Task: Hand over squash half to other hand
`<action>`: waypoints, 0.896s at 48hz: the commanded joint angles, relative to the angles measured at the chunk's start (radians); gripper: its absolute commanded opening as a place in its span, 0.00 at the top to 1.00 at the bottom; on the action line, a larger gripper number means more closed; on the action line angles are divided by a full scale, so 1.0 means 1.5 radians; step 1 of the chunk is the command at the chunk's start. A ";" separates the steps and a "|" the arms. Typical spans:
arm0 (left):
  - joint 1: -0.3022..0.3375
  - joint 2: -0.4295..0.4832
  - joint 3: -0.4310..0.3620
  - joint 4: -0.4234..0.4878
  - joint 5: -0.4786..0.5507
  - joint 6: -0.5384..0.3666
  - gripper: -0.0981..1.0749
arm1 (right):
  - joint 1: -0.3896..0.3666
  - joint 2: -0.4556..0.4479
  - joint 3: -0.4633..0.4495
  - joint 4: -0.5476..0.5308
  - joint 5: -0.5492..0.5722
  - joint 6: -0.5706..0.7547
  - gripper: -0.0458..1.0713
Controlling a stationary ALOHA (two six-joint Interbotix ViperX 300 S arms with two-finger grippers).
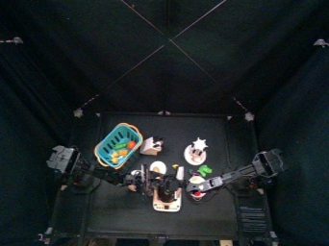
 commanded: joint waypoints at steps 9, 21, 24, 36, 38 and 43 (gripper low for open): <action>0.001 -0.009 -0.010 -0.004 -0.007 -0.002 0.45 | -0.004 -0.011 -0.003 0.004 -0.004 0.001 0.43; 0.002 -0.009 -0.008 -0.010 -0.007 -0.002 0.45 | -0.003 -0.013 -0.003 0.004 -0.004 0.000 0.28; 0.001 -0.009 -0.007 -0.013 -0.008 -0.002 0.45 | -0.003 -0.016 -0.003 0.002 -0.004 -0.001 0.26; 0.001 -0.008 -0.006 -0.026 -0.008 -0.002 0.45 | 0.001 -0.070 0.027 -0.001 -0.001 0.000 0.25; 0.001 -0.007 -0.006 -0.028 -0.007 -0.002 0.45 | 0.002 -0.080 0.035 -0.001 0.001 0.000 0.25; 0.001 -0.008 -0.007 -0.033 -0.007 -0.004 0.45 | 0.002 -0.103 0.049 -0.001 0.013 0.000 0.25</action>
